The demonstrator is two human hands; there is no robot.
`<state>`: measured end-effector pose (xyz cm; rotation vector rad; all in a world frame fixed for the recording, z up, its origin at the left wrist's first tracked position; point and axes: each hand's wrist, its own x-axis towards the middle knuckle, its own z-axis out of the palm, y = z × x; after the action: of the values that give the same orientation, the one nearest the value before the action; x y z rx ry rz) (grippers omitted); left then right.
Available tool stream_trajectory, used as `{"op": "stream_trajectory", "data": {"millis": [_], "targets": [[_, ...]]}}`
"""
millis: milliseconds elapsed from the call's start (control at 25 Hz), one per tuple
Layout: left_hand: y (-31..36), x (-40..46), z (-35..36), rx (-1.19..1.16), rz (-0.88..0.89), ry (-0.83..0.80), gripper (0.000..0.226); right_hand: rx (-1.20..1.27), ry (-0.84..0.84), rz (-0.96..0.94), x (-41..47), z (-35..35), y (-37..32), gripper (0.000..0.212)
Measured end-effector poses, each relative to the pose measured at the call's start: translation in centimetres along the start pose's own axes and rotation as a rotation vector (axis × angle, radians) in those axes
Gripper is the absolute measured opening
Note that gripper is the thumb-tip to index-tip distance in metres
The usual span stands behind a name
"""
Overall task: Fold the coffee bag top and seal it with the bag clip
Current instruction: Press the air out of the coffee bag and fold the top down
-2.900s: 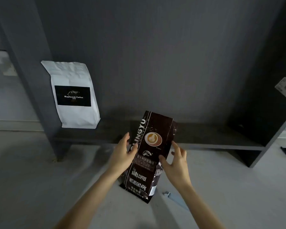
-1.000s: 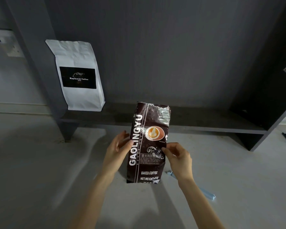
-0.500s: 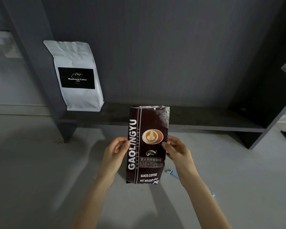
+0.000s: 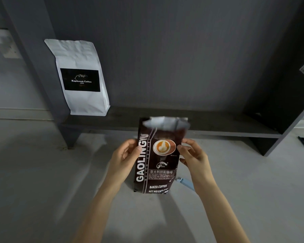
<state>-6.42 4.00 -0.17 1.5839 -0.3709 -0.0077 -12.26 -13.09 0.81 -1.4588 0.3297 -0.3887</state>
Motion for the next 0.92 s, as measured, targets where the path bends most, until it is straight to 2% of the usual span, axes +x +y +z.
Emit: {"op": "stream_trajectory", "data": {"millis": [120, 320, 560, 720, 880, 920], "targets": [[1.0, 0.3, 0.2, 0.001, 0.064, -0.011, 0.027, 0.006, -0.039, -0.026, -0.2, 0.1, -0.1, 0.021], [1.1, 0.1, -0.1, 0.047, 0.061, -0.008, 0.042, -0.001, -0.055, -0.165, -0.4, 0.0, -0.8, 0.049], [1.1, 0.1, -0.2, 0.014, 0.046, -0.007, 0.04, 0.002, -0.082, -0.146, -0.6, 0.1, -1.0, 0.039], [1.3, 0.2, -1.0, -0.005, 0.013, -0.073, 0.039, 0.03, -0.113, -0.09, -0.6, -0.6, -0.8, 0.036], [1.1, 0.3, -1.1, 0.061, 0.029, -0.18, 0.016, -0.001, -0.128, -0.085, -0.5, -0.9, -0.4, 0.027], [0.9, 0.2, -0.8, 0.066, 0.042, -0.195, 0.017, -0.008, -0.125, -0.091, -0.5, -0.8, -0.3, 0.027]]}}
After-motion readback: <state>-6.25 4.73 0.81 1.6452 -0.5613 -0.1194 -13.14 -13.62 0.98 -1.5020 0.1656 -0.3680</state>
